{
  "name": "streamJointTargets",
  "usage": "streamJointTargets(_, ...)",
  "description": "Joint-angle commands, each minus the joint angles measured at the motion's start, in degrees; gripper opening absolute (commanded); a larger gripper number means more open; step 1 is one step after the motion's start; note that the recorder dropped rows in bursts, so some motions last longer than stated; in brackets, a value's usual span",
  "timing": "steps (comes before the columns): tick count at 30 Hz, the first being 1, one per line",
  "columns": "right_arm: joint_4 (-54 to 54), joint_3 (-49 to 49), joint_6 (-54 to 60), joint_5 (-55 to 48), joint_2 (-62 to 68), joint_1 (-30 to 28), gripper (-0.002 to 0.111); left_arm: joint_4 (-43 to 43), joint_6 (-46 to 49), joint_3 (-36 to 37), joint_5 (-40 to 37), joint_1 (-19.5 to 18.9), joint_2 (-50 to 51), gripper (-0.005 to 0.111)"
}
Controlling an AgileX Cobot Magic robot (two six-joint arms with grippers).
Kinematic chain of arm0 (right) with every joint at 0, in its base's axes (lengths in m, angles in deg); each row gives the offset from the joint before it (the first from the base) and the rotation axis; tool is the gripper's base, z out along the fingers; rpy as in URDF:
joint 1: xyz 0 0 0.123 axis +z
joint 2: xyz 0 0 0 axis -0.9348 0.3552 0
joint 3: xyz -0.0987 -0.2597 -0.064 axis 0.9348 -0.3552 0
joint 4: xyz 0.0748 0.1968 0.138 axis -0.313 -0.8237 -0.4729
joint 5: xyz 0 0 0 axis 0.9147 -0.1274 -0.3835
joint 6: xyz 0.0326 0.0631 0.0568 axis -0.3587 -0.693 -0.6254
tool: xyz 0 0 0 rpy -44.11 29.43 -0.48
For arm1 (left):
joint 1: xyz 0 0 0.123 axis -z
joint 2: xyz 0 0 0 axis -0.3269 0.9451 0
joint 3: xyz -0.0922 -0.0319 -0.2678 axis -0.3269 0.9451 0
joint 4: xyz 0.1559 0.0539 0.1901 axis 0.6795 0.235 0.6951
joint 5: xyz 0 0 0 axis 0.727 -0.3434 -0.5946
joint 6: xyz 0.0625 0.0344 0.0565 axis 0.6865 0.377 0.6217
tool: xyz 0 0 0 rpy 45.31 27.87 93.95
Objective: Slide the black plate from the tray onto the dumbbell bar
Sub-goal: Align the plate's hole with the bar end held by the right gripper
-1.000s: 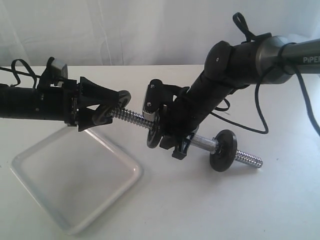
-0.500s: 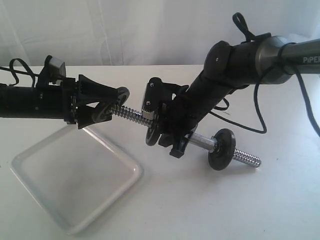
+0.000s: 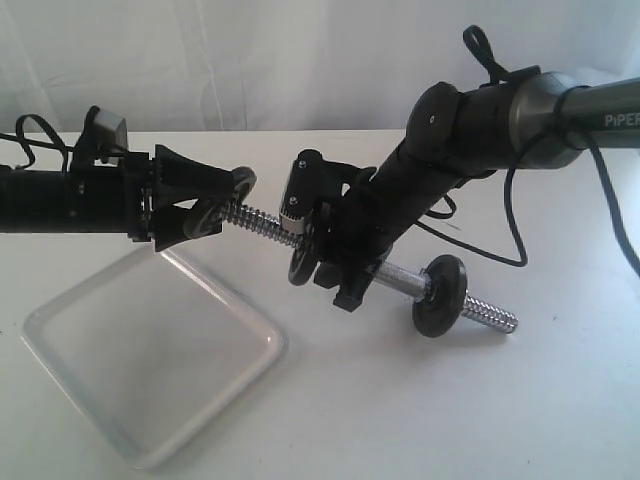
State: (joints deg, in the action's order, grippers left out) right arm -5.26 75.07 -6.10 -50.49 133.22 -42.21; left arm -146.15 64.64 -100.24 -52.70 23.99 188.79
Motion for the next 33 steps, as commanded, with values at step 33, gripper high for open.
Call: streamJointTargets(33, -8.5, 1.0, -2.4, 6.0, -2.9, -0.2, 0.000, -9.6, 17.5, 6.7, -1.1, 3.8, -2.4, 0.000)
